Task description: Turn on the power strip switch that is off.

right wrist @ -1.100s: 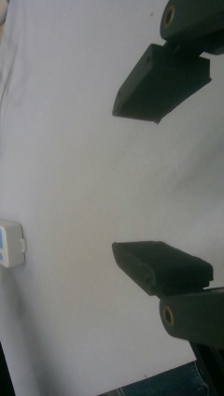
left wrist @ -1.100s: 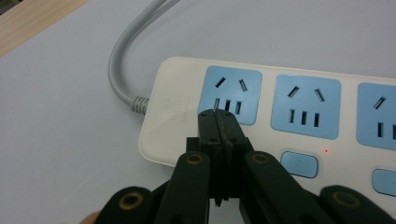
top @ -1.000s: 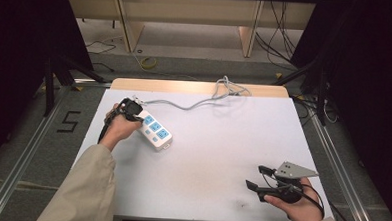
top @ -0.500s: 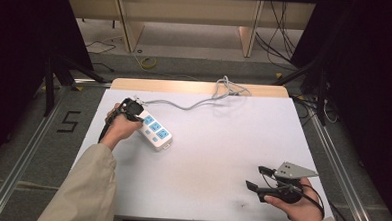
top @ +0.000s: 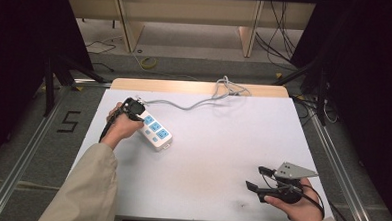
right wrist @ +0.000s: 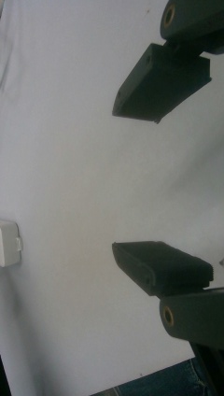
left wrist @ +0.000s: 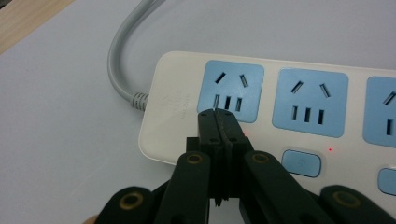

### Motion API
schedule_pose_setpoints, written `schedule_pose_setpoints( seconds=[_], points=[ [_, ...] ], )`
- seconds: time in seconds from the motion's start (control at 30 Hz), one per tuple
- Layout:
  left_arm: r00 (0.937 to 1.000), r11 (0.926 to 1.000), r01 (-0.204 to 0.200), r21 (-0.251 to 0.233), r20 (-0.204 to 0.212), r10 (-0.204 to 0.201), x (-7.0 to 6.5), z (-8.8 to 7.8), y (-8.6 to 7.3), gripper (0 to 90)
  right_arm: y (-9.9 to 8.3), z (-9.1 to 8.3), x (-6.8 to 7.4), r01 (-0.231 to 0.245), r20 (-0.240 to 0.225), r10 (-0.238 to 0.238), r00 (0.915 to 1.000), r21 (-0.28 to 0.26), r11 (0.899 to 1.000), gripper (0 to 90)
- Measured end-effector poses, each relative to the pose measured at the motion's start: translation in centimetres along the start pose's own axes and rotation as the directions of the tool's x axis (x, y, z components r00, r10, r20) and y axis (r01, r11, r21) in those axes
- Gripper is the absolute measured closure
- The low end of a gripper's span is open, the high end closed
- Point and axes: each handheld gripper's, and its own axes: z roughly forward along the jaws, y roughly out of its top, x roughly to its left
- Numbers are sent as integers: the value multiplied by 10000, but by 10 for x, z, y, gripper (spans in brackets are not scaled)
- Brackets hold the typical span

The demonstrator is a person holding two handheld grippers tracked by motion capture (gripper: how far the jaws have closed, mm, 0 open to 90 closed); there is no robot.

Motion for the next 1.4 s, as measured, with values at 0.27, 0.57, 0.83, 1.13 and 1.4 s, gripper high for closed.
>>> schedule_pose_setpoints(
  seconds=[0.27,0.57,0.83,1.13,1.4],
  points=[
    [9993,9994,328,101,150,-329,2,1,1,900,0,0,0,14,-7,-14,10000,26,10000,292],
    [9994,9988,314,379,138,-319,2,1,4,900,0,0,1,35,-21,-35,10000,31,10000,292],
    [9997,9984,222,528,65,-226,1,2,6,900,-1,0,1,47,-38,-47,10000,43,10000,292],
    [9991,9979,390,518,116,-396,2,2,6,900,0,0,1,51,-42,-51,10000,42,10000,292],
    [9994,9977,334,582,31,-336,1,3,7,900,0,0,2,70,-62,-70,10000,38,10000,292]
  ],
)
